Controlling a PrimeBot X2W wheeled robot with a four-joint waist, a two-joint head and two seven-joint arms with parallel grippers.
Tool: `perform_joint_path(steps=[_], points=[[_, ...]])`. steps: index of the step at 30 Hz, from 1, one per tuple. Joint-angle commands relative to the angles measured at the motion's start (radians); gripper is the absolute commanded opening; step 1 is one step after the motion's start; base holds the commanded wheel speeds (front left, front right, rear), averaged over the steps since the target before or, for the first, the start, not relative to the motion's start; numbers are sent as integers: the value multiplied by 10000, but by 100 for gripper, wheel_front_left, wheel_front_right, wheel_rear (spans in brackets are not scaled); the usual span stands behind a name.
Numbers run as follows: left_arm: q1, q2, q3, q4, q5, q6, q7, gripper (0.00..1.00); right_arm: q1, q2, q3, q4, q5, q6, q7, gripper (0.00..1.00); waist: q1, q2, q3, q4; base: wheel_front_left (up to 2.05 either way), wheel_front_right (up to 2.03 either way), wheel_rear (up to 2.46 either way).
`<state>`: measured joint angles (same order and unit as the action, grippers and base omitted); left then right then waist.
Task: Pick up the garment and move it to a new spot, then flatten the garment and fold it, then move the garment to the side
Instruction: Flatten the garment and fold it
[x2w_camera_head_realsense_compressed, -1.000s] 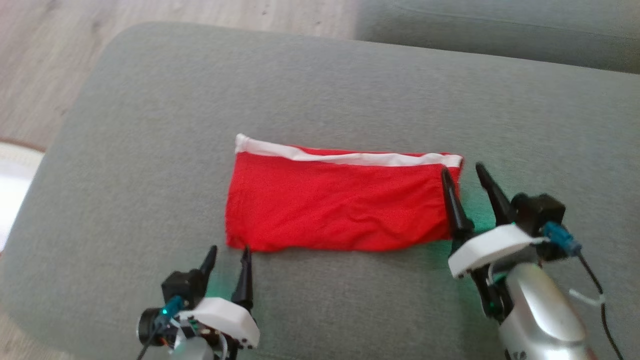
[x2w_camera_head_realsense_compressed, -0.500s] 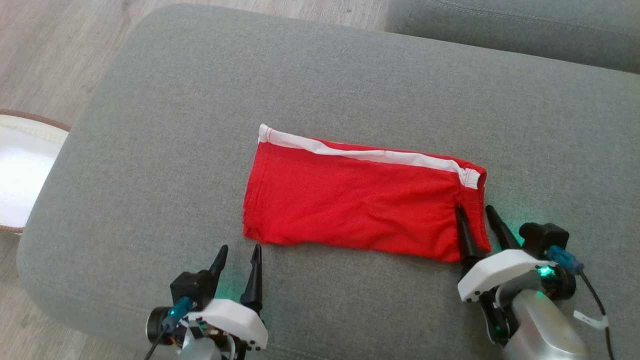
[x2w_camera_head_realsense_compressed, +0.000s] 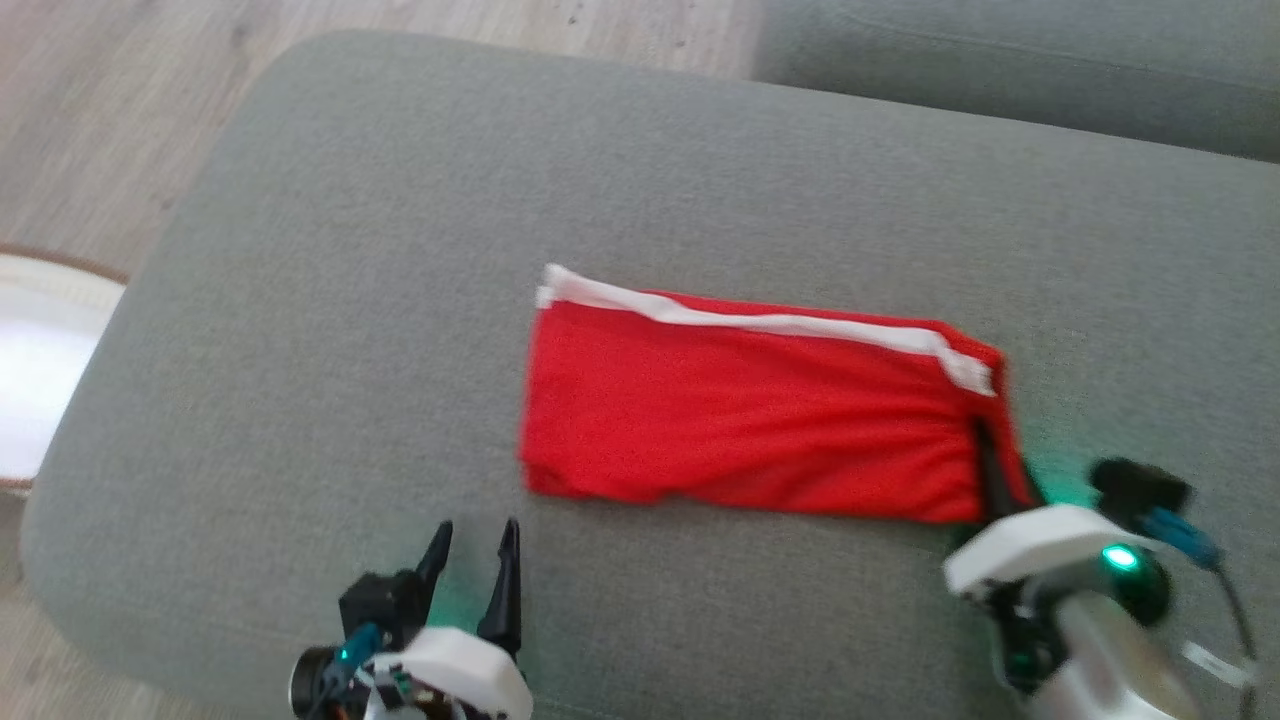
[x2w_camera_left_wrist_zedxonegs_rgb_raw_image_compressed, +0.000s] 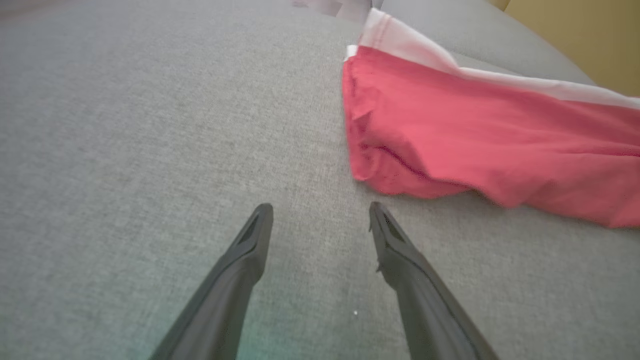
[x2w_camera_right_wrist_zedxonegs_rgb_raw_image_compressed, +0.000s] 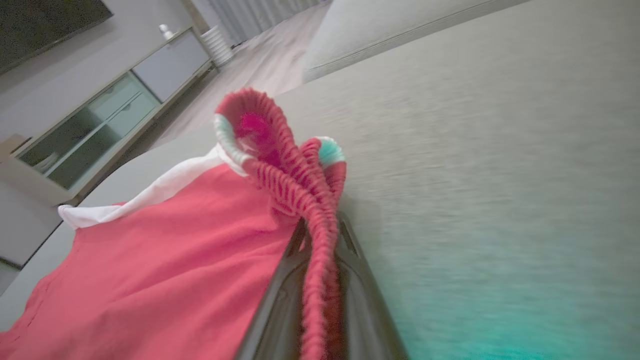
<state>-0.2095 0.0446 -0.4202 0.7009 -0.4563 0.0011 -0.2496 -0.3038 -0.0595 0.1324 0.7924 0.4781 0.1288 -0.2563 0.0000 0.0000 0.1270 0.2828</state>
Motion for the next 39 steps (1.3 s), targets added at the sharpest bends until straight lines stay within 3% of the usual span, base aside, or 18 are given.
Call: perform_joint_path(steps=[1,9,16,18,22,30,31,32,39], points=[[-17,57,332,-197,115,63,-122,100,278,-222,-143,-196,143,19,-53,0,0,0,-100,-148,0,0,0],[311,57,129,-67,118,-82,-122,100,590,-1241,-1364,-827,279,19,-53,0,0,0,-452,-900,0,0,0],[298,57,-386,49,-172,-90,-122,100,737,-820,27,-2813,1457,19,600,0,0,0,-628,-1057,0,0,0],[285,57,-579,73,-289,-66,-122,100,882,-590,832,-3562,1804,19,1115,0,0,0,-706,-834,0,0,0],[307,57,-736,146,-331,-15,-122,100,904,-228,1451,-4045,2185,19,1640,0,0,0,-772,-295,0,0,0],[297,57,-896,82,-157,-33,-122,100,471,57,1717,-3342,1751,19,1632,0,0,0,-784,990,0,0,0],[307,57,-922,47,-138,-45,-122,100,397,68,1675,-3176,1625,19,1521,38,0,0,-785,1099,0,0,0],[320,57,-942,13,-129,-38,-122,100,326,76,1709,-3064,1534,19,1422,100,0,0,-789,1178,0,0,0],[409,57,-483,-323,122,98,-122,100,190,90,2180,-3230,1633,19,333,100,0,0,-929,837,0,0,0]])
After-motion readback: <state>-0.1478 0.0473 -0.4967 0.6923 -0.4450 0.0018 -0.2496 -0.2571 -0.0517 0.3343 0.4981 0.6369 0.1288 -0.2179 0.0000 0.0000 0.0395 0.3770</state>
